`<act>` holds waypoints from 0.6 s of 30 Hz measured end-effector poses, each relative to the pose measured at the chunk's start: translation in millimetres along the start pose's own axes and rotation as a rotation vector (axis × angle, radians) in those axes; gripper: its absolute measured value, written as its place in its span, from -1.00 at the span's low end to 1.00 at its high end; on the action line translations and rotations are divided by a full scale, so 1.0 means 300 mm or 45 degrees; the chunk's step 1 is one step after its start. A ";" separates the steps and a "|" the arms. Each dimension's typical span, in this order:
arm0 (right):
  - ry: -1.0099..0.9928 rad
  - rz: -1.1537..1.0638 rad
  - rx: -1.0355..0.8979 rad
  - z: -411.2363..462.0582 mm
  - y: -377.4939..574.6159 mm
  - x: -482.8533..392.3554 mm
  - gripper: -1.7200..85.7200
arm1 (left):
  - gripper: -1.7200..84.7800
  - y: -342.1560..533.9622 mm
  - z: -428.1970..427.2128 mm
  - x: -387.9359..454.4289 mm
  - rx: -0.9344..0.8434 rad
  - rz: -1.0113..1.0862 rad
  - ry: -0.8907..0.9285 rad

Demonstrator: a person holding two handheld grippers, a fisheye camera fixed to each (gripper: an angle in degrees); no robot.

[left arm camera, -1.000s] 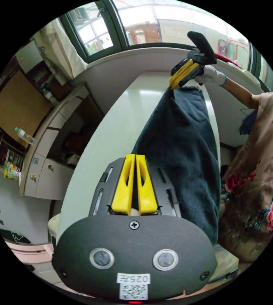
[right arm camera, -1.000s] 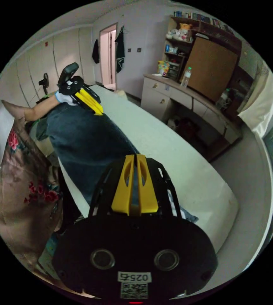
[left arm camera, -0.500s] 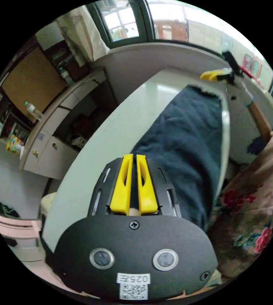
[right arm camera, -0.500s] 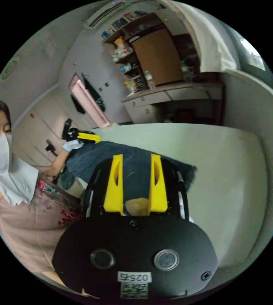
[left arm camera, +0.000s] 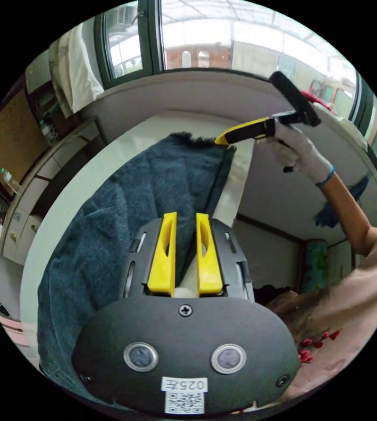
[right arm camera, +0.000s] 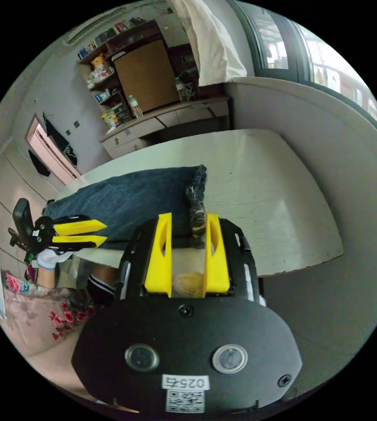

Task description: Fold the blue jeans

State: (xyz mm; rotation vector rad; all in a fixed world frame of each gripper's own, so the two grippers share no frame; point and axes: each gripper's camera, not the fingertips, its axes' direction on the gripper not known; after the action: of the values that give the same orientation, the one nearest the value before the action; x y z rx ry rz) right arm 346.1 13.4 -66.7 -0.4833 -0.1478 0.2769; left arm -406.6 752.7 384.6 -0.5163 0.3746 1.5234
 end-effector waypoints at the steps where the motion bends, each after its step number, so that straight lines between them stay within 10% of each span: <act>1: -0.030 -0.010 -0.049 0.030 -0.009 0.004 -0.79 | -0.90 -0.001 0.001 0.002 0.006 0.000 -0.016; 18: -0.174 0.158 0.002 0.031 0.082 0.187 -0.94 | -0.99 0.068 -0.043 -0.123 0.084 -0.246 0.385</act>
State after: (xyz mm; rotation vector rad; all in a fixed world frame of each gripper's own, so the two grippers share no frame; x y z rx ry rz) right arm 391.9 55.1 -66.1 -0.4728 -0.2514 0.4319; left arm -426.8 714.2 391.7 -0.7126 0.5891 1.2439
